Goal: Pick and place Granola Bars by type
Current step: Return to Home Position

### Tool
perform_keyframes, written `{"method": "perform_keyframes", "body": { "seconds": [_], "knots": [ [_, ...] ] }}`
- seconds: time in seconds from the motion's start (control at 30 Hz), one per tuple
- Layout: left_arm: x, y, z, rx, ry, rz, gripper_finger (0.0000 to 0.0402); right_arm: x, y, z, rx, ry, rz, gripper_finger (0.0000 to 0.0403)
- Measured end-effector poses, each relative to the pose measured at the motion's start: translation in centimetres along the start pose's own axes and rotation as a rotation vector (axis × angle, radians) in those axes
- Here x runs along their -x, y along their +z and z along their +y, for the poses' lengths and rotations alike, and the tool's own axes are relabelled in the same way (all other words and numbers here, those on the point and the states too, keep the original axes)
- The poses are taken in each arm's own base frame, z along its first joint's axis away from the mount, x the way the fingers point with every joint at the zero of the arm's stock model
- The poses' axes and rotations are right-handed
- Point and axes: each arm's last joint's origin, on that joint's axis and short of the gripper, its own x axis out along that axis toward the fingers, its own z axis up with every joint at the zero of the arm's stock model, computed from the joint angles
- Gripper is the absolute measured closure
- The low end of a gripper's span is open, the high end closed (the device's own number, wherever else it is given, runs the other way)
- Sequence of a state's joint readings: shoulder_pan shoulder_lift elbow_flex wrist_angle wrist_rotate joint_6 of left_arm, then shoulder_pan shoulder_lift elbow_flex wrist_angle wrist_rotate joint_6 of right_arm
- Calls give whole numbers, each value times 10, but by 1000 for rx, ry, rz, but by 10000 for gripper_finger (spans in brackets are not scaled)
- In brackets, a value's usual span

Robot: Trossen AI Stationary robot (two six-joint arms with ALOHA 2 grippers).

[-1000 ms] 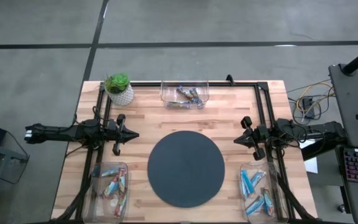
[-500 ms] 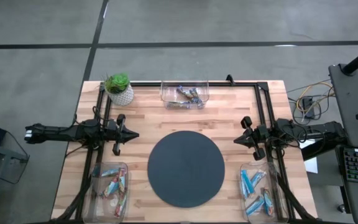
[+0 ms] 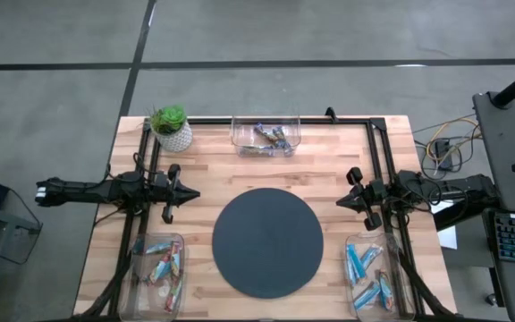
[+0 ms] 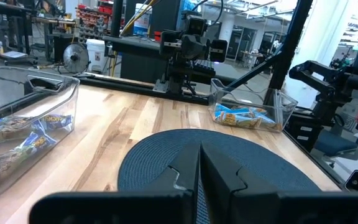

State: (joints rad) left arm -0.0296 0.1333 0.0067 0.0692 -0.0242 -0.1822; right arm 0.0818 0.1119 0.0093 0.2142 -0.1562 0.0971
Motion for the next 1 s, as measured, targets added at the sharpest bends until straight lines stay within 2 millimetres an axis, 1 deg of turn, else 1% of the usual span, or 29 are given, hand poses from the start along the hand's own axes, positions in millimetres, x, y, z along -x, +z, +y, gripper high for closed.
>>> {"method": "perform_keyframes", "body": {
  "seconds": [0.2,0.4,0.63,1.0],
  "knots": [
    [0,5,-1,-1,-9,-47,402,0,0,0,0,0,-1,394],
    [0,6,-1,0,-11,-57,402,0,0,0,-6,0,-2,394],
    [0,7,-1,-2,-12,-68,402,0,0,0,-60,1,-4,394],
    [0,8,-1,-1,-14,-72,402,0,0,0,-78,1,-4,394]
  ]
}}
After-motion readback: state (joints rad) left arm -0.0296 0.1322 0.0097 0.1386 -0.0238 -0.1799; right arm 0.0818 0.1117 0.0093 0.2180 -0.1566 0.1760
